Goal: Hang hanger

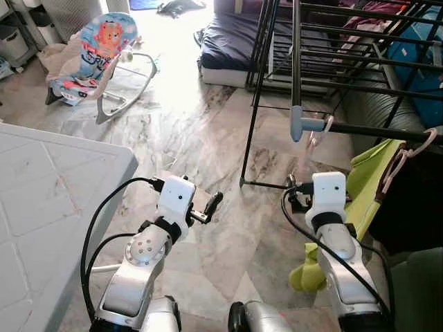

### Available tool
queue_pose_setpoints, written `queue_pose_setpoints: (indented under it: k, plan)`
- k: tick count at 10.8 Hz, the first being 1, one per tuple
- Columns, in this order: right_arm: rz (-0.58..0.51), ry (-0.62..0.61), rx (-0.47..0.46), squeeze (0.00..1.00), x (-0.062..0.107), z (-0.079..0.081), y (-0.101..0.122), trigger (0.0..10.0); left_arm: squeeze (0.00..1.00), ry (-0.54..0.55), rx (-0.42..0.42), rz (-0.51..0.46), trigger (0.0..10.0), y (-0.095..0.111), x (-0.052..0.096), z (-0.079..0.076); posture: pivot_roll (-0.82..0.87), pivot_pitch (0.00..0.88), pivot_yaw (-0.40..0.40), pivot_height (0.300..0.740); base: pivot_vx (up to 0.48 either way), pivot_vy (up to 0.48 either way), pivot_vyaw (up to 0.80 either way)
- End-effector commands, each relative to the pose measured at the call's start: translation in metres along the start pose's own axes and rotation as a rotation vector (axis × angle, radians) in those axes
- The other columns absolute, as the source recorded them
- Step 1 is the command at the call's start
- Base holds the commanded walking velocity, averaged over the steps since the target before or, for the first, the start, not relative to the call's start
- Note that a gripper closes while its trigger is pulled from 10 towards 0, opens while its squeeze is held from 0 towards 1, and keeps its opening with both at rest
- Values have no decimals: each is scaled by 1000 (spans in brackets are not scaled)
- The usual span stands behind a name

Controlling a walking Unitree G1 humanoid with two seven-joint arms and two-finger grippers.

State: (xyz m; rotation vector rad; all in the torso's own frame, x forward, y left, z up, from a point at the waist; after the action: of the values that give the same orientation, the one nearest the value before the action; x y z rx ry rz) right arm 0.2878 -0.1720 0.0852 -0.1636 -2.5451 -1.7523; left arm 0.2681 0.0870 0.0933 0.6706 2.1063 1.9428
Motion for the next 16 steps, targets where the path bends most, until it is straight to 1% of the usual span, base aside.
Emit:
queue_pose_setpoints:
  k: [1, 2, 3, 4, 5, 7, 10, 11, 12, 15, 16]
  plan:
    - [-21, -3, 7, 1000, 2, 0, 5, 10000, 0, -2, -9, -5, 10000, 1, 0, -2, -19, 124, -39, 740, 0, 0, 0]
    - [-12, -8, 3, 945, 0, 0, 4, 10000, 0, -5, -10, -8, 10000, 1, -1, -3, -18, 125, -40, 740, 0, 0, 0]
    - [-15, -10, 3, 835, -1, 0, 5, 10000, 0, -4, -12, -10, 10000, 1, -1, -3, -16, 124, -39, 740, -255, 0, 0]
    - [-18, -11, 4, 451, -2, -1, 6, 10000, 0, -5, -13, -12, 10000, 2, -2, -3, -17, 123, -38, 740, -270, 0, 0]
    - [-19, -12, 4, 271, -3, -1, 7, 10000, 0, -8, -15, -16, 10000, 3, -3, -4, -16, 124, -38, 740, -285, 0, 0]
    - [-16, -11, -3, 243, -4, 0, 7, 10000, 0, -12, -17, -17, 10000, 3, -3, -4, -17, 123, -37, 740, -304, 0, 0]
    - [-18, -12, -6, 247, -5, 1, 8, 10000, 0, -11, -19, -19, 10000, 4, -3, -4, -15, 124, -39, 740, -303, 0, 0]
    - [-14, -8, -5, 0, -6, 1, 6, 10000, 0, -13, -21, -21, 10000, 4, -3, -4, -15, 122, -39, 740, -304, 0, 0]
    - [-16, -13, -5, 0, -8, 1, 8, 10000, 0, -24, -33, -26, 10000, 6, -5, -6, -13, 118, -38, 740, -304, 0, 0]
    - [-32, -5, 1, 0, -13, 1, 11, 10000, 0, -25, -41, -36, 10000, 10, -8, -4, -15, 113, -36, 740, -341, 0, 0]
    - [-26, 21, 9, 0, -16, 4, 10, 10000, 0, -25, -38, -42, 10000, 11, -8, -4, -13, 107, -38, 740, 0, 0, 0]
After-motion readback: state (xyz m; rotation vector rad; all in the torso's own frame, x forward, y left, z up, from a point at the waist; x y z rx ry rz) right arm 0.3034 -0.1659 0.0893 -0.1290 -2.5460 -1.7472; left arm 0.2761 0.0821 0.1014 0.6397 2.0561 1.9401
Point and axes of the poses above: a point about 5 cm out from each wrist's last joint towards the gripper, its own x axis pointing back from the gripper into the wrist, its own y axis along the axis of the wrist's last joint, z = x × y, the point moved 2 cm from there along -x, pointing out of the wrist towards the gripper, and after that the axes turned 10 degrees about x, right-handed, at the moved point
